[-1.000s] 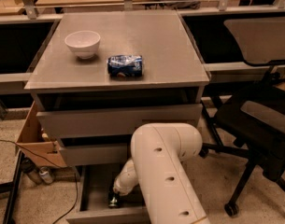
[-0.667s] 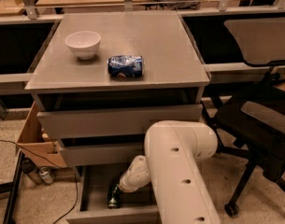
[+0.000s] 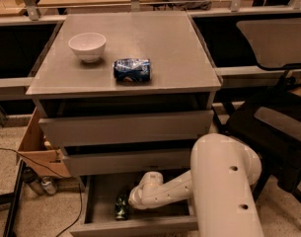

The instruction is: Pick green can from bottom drawer and place on counter

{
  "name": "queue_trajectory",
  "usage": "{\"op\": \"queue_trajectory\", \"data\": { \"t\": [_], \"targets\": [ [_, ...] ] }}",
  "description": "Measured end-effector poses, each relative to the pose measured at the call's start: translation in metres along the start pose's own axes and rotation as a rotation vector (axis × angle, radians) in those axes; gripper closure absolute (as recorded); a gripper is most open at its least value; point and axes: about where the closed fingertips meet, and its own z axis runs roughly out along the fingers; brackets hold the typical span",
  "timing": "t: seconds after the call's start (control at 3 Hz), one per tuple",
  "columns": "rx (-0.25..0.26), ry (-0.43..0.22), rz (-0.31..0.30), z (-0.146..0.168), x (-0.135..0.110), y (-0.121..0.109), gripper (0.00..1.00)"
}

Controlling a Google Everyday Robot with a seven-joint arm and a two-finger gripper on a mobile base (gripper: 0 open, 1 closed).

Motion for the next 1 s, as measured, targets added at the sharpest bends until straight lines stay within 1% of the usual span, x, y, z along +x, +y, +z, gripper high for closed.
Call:
{"op": "queue_trajectory", "data": {
  "t": [0.33,0.67,1.0],
  "targets": [
    [0.015,0.014,0.0,-0.003,-0.013,-0.003,0.59],
    [0.018,0.018,-0.018,0.001,-0.021,-0.013,0.36],
    [0.018,0.012,-0.033,0.01,-0.019,-0.025,0.13]
  ]
}}
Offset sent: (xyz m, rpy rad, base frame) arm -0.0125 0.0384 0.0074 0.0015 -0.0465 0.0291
